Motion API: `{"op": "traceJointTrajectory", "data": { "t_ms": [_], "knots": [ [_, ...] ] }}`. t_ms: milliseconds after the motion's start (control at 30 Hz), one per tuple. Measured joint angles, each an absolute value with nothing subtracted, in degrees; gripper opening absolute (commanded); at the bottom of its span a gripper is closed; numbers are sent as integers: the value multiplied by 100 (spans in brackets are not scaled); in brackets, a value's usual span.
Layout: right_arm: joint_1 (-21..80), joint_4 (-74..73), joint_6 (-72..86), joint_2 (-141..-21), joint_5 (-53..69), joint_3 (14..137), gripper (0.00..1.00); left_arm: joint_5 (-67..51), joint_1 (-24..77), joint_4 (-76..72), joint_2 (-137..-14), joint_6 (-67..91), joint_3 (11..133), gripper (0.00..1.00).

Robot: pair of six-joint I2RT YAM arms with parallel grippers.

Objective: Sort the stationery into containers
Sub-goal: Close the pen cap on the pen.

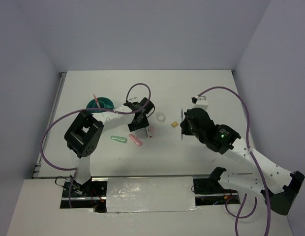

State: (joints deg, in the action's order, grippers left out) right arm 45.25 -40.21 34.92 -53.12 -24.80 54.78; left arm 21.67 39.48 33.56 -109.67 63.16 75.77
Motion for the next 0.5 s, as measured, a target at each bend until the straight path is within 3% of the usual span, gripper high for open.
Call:
{"op": "traceJointTrajectory", "data": {
  "t_ms": [267,500],
  "knots": [
    [4523,-3940,3463,-5221,-2462,5363,0,2178,3953,3452,-11096,6348,7754,56],
    [4523,-3903,3461,-5072,-2438,5269,0,2224,3977,3616,-11321,6403,7915,57]
  ]
}}
